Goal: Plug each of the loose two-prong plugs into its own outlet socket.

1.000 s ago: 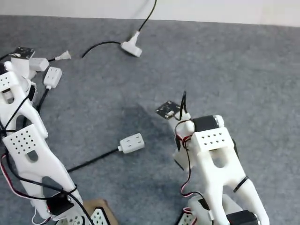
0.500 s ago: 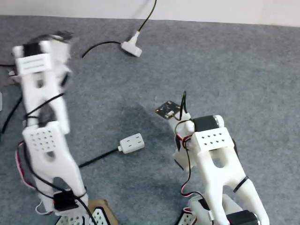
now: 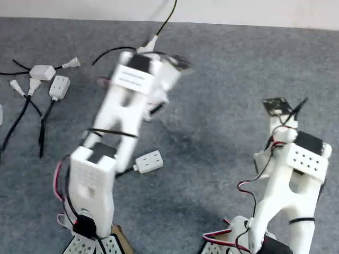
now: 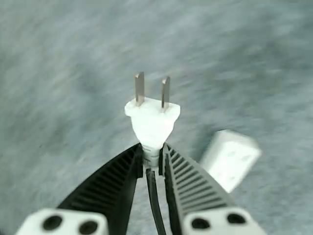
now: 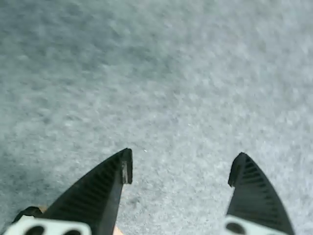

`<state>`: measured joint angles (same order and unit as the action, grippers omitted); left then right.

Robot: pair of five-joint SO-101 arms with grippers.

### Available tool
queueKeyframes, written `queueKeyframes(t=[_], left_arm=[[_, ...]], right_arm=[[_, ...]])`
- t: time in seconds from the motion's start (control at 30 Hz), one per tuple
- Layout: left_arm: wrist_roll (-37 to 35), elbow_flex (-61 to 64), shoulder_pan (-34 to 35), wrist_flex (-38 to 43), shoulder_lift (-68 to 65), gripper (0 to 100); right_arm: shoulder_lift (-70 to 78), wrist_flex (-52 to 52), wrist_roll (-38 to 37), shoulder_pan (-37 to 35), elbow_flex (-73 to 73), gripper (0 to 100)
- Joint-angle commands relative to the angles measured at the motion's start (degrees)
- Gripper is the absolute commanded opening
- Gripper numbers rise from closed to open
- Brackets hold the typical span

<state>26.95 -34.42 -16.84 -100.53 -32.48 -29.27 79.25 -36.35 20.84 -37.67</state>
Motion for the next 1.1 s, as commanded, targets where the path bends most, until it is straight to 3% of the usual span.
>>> queueKeyframes(t=[0.0,0.13,0.3,0.83,1.07], left_arm=[[-1.4,1.3,-9.0,-0.8,3.5,1],[-1.3,2.9,-16.3,-0.7,3.5,1],[1.8,0.0,-19.5,2.5,0.7,1],[3.1,-43.1,-23.0,3.8,-29.8,1],[3.1,-46.9,-23.7,0.4,-30.6,2]], right_arm=[[-1.8,-0.9,-1.4,1.2,1.2,31.3],[-1.8,-1.2,-1.2,1.1,0.4,31.3],[-1.8,-1.2,-1.2,1.1,0.4,31.3],[-1.8,-1.3,-1.6,1.0,0.4,31.3],[-1.8,-0.7,-1.2,-2.2,0.3,31.3]])
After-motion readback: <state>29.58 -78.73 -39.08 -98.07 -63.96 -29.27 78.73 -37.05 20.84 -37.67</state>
